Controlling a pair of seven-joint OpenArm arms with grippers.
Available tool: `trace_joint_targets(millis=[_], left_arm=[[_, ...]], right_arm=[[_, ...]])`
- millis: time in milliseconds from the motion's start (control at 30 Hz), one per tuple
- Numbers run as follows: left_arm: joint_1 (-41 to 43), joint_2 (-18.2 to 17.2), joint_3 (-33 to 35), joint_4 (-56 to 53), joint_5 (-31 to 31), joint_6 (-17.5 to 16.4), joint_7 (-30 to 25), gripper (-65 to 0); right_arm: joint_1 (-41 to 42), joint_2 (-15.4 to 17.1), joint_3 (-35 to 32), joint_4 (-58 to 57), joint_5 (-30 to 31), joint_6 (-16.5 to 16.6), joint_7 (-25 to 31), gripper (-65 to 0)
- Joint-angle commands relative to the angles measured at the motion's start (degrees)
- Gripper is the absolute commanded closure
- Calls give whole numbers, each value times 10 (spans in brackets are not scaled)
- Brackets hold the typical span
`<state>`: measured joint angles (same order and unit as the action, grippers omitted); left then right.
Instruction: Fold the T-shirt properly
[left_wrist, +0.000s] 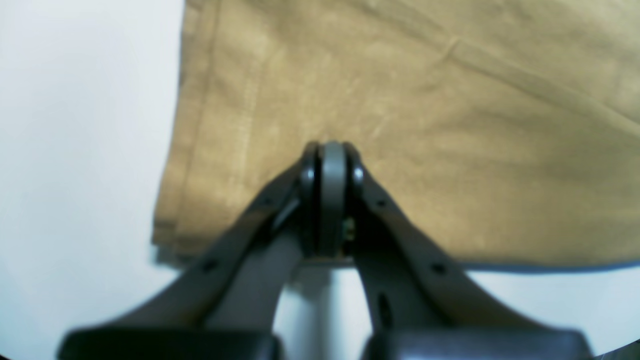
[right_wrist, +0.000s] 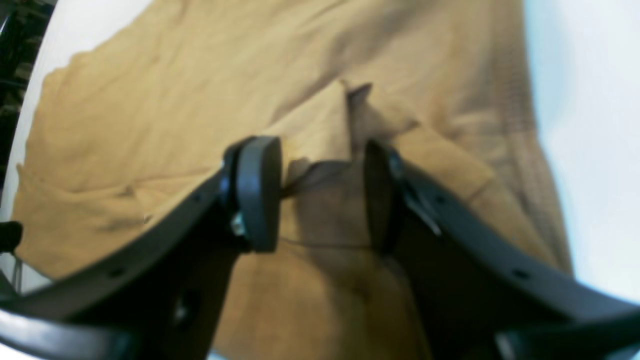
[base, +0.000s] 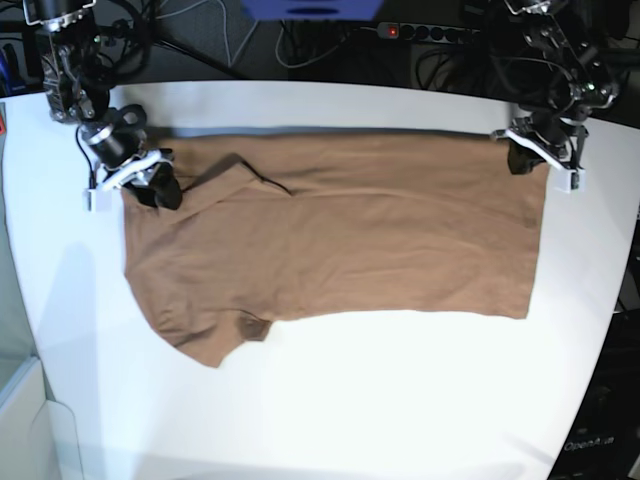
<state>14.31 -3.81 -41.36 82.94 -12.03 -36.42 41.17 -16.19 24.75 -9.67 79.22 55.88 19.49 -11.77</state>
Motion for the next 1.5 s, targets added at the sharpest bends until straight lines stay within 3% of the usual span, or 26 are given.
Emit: trace_joint_targets(millis=[0,200,267,333,400,1033,1200,1467], left_arm=[[18,7,4,-17,104,26,114,-23],[17,7,4,-17,104,26,114,-23],[17,7,4,-17,104,26,114,-23],[17,7,4,-17,104,26,114,-23],[17,7,4,-17,104,26,114,-23],[17,7,4,-17,104,26,114,-23],[13,8,4,-17,104,26,114,-23],[9,8,3,-17,104,26,114,-23]], right_arm=[[12,8,-6,6,4,10,9,-268],[23,8,-29,6,4,10,9,-252],[29,8,-32,6,4,10,9,-177],[34,8,-32,5,4,10,9,-52],[37,10,-32,5,4,9,9,0],[81,10,-32,8,-8,7,7,-13],[112,10,-29,7,-9,7,-40,-13],[148,6,-30,-8,-43,7,-60,-22]])
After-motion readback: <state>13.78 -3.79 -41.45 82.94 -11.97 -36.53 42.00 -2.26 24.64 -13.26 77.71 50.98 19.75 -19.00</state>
